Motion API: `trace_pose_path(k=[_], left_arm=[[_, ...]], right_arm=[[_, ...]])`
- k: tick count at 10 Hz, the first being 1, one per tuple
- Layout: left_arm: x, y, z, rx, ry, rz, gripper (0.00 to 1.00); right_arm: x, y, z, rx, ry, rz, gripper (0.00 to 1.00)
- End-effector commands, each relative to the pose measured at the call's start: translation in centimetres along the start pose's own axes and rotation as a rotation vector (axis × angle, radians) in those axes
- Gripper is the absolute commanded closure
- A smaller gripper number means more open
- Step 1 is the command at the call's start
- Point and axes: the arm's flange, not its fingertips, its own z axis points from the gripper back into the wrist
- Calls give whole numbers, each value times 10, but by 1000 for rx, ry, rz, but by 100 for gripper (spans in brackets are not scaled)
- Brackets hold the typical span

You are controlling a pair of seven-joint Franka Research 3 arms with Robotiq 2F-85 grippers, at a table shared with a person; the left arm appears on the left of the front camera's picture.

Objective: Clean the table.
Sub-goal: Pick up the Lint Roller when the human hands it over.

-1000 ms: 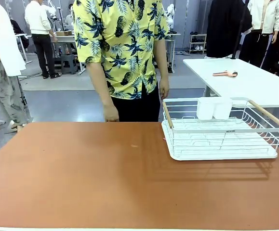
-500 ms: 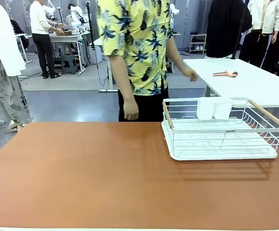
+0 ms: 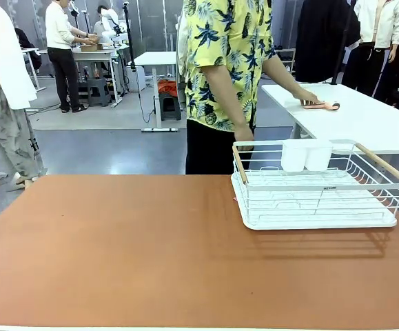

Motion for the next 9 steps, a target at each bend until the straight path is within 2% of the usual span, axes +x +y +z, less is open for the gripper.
trace_pose_path(k=[1, 9], left_arm=[[-1, 0, 1, -28, -10, -20, 0], [-1, 0, 1, -28, -10, -20, 0]], right_arm=[[-1, 5, 1, 11, 0, 3, 0], [-1, 5, 1, 11, 0, 3, 0]])
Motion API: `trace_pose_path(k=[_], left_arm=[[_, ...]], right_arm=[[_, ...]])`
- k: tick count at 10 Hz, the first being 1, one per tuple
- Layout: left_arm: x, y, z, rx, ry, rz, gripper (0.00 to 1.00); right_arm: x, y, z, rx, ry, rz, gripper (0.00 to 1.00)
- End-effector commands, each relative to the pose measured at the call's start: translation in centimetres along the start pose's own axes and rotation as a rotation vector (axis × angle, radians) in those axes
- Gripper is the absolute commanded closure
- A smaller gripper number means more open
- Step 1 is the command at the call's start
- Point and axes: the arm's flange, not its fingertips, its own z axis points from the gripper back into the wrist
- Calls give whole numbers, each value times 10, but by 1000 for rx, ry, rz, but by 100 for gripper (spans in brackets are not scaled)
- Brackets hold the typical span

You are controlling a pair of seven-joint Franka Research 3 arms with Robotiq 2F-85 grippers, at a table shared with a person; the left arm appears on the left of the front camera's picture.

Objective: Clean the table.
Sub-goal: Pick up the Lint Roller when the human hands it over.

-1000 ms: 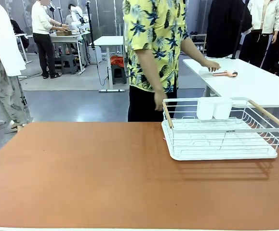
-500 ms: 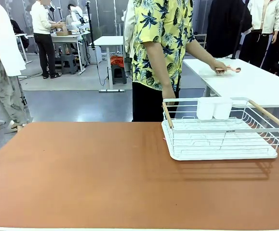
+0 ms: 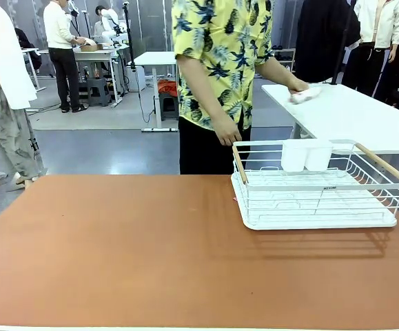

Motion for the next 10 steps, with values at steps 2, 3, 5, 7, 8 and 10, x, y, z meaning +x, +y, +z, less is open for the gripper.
trace_pose_path(k=[2, 3, 5, 7, 8, 10], left_arm=[[-1, 0, 1, -28, -10, -20, 0], [-1, 0, 1, -28, -10, -20, 0], [-1, 0, 1, -28, -10, -20, 0], [-1, 0, 1, -28, -10, -20, 0], [-1, 0, 1, -28, -10, -20, 0], [-1, 0, 1, -28, -10, -20, 0]], right_arm=[[-1, 5, 1, 11, -1, 3, 0], [-1, 5, 1, 11, -1, 3, 0], [-1, 5, 1, 11, -1, 3, 0], [-1, 5, 1, 11, -1, 3, 0], [-1, 5, 1, 11, -1, 3, 0], [-1, 5, 1, 11, -1, 3, 0]])
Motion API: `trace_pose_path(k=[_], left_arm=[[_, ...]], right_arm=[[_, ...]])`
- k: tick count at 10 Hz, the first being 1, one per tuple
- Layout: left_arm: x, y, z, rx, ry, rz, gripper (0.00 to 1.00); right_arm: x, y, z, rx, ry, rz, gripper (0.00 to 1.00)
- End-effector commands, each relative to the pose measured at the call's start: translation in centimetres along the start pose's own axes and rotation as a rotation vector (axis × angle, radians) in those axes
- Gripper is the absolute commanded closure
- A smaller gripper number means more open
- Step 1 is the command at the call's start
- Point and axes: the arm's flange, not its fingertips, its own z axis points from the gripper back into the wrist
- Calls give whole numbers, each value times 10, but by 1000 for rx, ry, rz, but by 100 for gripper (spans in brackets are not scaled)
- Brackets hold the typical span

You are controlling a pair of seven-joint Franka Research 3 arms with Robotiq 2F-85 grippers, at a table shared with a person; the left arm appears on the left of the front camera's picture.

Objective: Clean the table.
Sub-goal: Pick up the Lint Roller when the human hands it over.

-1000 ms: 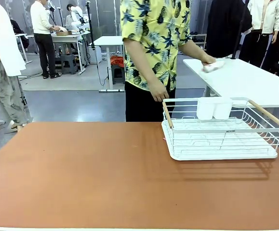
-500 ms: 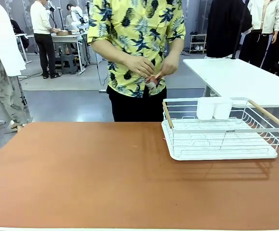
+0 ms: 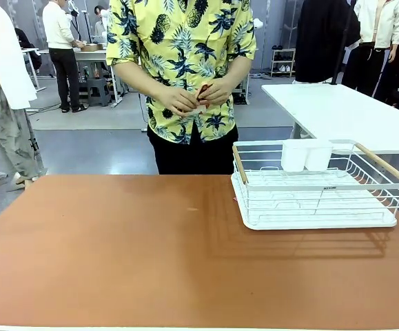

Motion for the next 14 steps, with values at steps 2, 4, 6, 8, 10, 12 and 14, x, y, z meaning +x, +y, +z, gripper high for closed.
trace_pose_path(k=[2, 4, 6, 8, 10, 12, 14], left_arm=[[-1, 0, 1, -28, -10, -20, 0], [-1, 0, 1, -28, -10, -20, 0], [-1, 0, 1, -28, -10, -20, 0], [-1, 0, 1, -28, -10, -20, 0], [-1, 0, 1, -28, -10, -20, 0], [-1, 0, 1, -28, -10, -20, 0], [-1, 0, 1, -28, -10, -20, 0]], right_arm=[[-1, 5, 1, 11, 0, 3, 0], [-1, 5, 1, 11, 0, 3, 0], [-1, 5, 1, 11, 0, 3, 0], [-1, 5, 1, 11, 0, 3, 0], [-1, 5, 1, 11, 0, 3, 0], [-1, 5, 1, 11, 0, 3, 0], [-1, 5, 1, 11, 0, 3, 0]])
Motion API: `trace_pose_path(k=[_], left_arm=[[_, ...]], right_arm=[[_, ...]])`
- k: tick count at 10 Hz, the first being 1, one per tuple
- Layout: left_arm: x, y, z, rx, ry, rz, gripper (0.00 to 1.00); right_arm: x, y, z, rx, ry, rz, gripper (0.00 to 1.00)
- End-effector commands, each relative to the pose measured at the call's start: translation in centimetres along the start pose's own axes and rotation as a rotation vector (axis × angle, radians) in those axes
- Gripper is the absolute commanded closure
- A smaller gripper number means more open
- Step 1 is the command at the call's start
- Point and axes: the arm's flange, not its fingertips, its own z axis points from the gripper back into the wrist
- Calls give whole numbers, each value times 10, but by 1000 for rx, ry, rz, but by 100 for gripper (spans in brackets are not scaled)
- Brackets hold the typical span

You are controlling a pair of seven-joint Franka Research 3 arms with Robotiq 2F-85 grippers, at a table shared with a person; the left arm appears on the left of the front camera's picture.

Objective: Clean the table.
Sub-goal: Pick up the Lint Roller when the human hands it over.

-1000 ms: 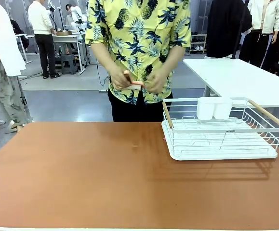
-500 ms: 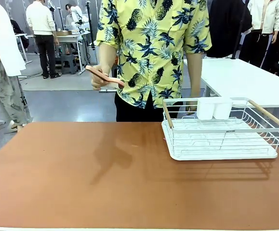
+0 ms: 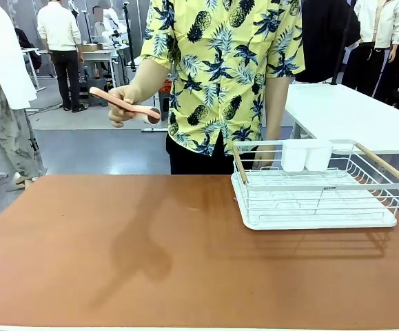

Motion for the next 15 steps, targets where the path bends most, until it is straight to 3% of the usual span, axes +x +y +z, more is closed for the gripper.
trace_pose_path(k=[1, 6, 7, 8, 12, 15], left_arm=[[-1, 0, 1, -28, -10, -20, 0], [0, 0, 0, 0, 0, 0, 0], [9, -16, -9, 8, -91, 137, 0], [10, -32, -16, 37, -91, 219, 0], [17, -91, -32, 194, -181, 460, 0], [25, -115, -60, 336, -288, 611, 0]], right_arm=[[-1, 5, 2, 12, -1, 3, 0], [-1, 5, 2, 12, -1, 3, 0], [-1, 5, 2, 12, -1, 3, 0], [-1, 5, 2, 12, -1, 3, 0], [-1, 5, 2, 12, -1, 3, 0], [-1, 5, 2, 12, -1, 3, 0]])
